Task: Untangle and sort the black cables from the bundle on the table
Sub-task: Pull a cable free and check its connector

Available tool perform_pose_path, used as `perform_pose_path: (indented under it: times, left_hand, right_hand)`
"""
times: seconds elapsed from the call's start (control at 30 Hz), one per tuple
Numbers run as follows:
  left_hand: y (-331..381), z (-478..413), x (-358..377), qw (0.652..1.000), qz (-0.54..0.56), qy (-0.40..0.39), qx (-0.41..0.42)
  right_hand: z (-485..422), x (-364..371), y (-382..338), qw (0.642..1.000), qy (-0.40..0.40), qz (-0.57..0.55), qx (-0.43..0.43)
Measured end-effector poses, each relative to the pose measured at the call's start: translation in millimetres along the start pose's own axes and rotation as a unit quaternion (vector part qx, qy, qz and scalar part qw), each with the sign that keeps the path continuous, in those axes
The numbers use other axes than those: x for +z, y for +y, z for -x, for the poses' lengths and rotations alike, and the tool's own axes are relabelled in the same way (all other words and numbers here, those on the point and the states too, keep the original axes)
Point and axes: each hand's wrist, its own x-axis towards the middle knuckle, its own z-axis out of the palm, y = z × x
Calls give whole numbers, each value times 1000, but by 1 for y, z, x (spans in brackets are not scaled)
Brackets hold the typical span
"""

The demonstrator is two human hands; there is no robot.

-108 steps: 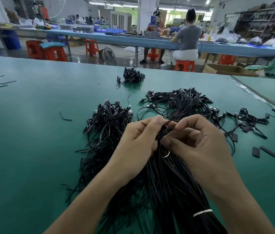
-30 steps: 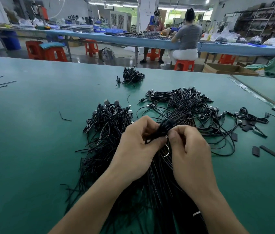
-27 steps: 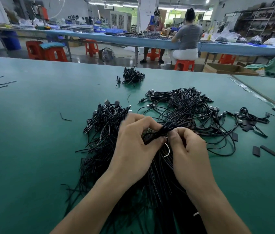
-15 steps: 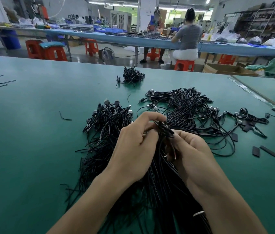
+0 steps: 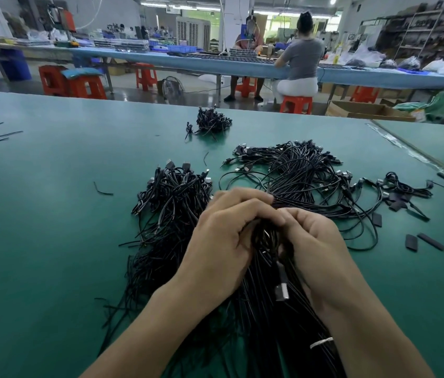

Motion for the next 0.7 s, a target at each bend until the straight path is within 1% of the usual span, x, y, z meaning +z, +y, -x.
perform_pose_path:
  times: [0.03, 0.1, 0.2, 0.3, 0.37, 0.43, 0.47, 0.53, 0.63, 0.7]
  left_hand:
    - [-1, 0, -1, 999, -28, 16, 11]
    - [-2, 1, -2, 998, -46, 26, 23]
    - [-2, 2, -2, 999, -4, -11, 40]
    - [0, 5, -1, 998, 45, -45, 20]
    - [1, 6, 0, 995, 90, -44, -29]
    - [0, 5, 0, 985, 130, -36, -108]
    - [-1, 4, 0, 976, 154, -44, -150]
    - [-2, 2, -2, 951, 193, -85, -225]
    - [2, 1, -4, 914, 256, -158, -271]
    - [5, 0, -3, 907, 283, -160, -268]
  right_hand:
    - [0, -1, 0, 1000, 0, -9, 11]
    - [-1, -2, -1, 1000, 1, -14, 12]
    - [-3, -4, 0, 1000, 5, -18, -10]
    - [-3, -7, 0, 999, 19, -26, -35]
    - [-2, -6, -1, 997, 27, -4, -66]
    - [0, -3, -3, 994, 41, 21, -104]
    - [0, -2, -4, 991, 47, 31, -119]
    - [1, 0, -5, 987, 56, 53, -139]
    - [2, 1, -5, 985, 59, 70, -148]
    - [2, 1, -4, 983, 63, 84, -151]
